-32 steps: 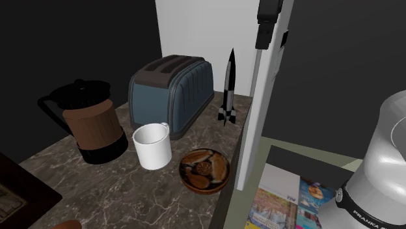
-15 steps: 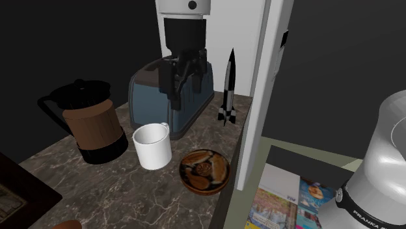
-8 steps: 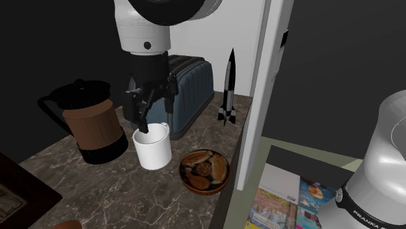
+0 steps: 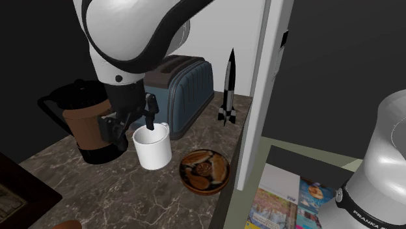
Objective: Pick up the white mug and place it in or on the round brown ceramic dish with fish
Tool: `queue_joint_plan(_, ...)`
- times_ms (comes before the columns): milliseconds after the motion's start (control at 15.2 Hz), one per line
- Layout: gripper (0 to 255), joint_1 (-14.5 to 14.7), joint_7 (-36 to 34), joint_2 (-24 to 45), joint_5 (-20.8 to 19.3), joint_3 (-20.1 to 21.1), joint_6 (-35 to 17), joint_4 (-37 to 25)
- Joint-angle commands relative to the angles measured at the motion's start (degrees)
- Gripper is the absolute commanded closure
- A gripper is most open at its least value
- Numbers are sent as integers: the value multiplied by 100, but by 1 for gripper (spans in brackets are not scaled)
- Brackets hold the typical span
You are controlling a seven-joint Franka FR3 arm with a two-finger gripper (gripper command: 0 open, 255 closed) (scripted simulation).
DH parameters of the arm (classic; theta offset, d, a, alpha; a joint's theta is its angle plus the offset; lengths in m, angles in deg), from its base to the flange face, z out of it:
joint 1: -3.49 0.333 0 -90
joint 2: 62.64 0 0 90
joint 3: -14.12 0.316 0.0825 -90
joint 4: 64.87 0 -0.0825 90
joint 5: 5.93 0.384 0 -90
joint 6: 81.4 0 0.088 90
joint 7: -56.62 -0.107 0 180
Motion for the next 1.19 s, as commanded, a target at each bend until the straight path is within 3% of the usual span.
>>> queue_joint_plan(0,0,12,-39,106,-46,-4,-151,47)
queue_joint_plan(726,0,25,-85,255,-113,-18,-394,149)
queue_joint_plan(792,255,25,-85,255,-113,-18,-394,149)
queue_joint_plan(1122,255,25,-85,255,-113,-18,-395,150)
